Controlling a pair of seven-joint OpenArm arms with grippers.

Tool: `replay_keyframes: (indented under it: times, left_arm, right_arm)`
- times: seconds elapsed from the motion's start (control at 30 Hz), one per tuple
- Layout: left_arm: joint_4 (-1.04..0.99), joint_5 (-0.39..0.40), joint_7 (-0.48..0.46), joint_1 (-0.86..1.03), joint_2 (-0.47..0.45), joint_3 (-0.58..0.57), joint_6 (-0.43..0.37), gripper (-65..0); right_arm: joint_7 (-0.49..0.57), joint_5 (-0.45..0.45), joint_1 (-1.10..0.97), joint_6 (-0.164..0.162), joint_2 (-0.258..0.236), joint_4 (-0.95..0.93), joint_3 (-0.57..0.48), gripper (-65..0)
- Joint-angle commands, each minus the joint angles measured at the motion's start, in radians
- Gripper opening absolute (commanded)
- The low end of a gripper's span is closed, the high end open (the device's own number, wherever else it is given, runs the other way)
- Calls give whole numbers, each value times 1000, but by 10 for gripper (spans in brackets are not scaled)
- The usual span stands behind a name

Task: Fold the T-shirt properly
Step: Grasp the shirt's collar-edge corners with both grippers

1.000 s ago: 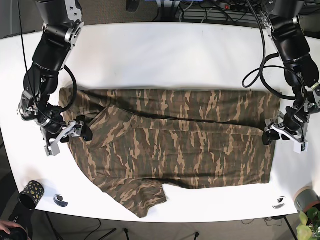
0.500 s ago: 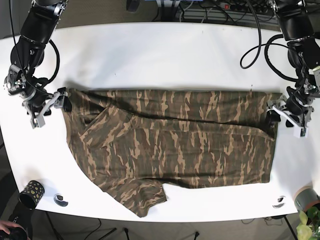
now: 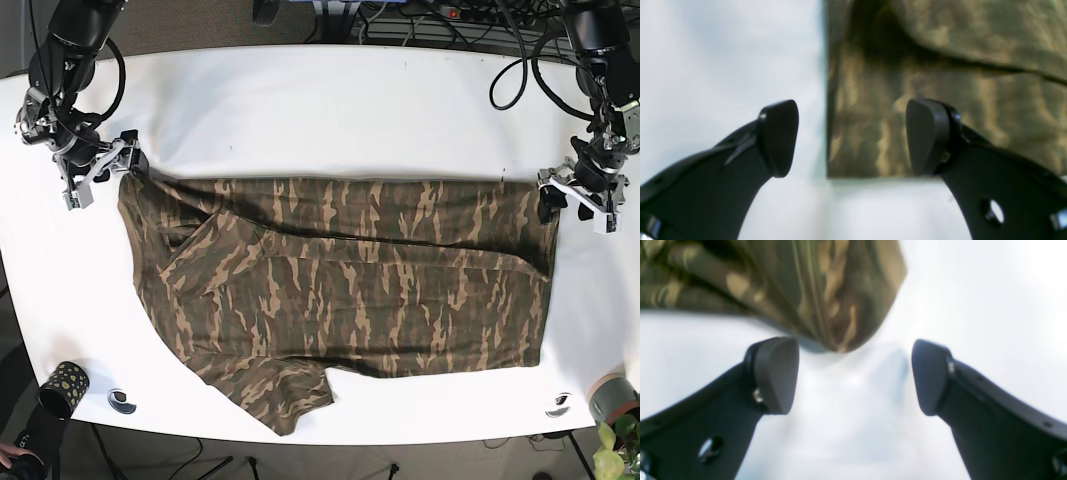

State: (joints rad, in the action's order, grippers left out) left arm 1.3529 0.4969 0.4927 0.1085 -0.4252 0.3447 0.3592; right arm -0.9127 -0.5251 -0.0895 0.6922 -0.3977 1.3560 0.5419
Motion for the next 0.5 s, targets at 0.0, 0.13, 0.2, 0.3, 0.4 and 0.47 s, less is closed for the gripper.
replay_keyframes:
  times: [0.0,0.13,0.2,0.3,0.4,0.47]
  left_arm:
    - [24,15,-24,-13,-24,-25,7,-181]
    - [-14,-5,-27,-13,-41,-60,5,-181]
    - [-42,-36,-29,-17,-39,-62,5,-181]
    - [-63,-66,-29,-46,-37,-63,11,-219]
    - [-68,-68,-27,-48,-37,-65,11,-272]
    - [-71,-70,-25,-51,-37,-65,11,-286]
  right_arm:
    - [-1,-22,17,6,-14,21,5,-160]
    - [-3,-19,20,6,-8,20,5,-160]
    - [-1,-11,33,6,10,18,5,-160]
    - [1,-10,58,6,16,0,5,-162]
    - [2,-10,81,6,19,-31,4,-162]
    - [2,0,104,6,23,-54,4,-163]
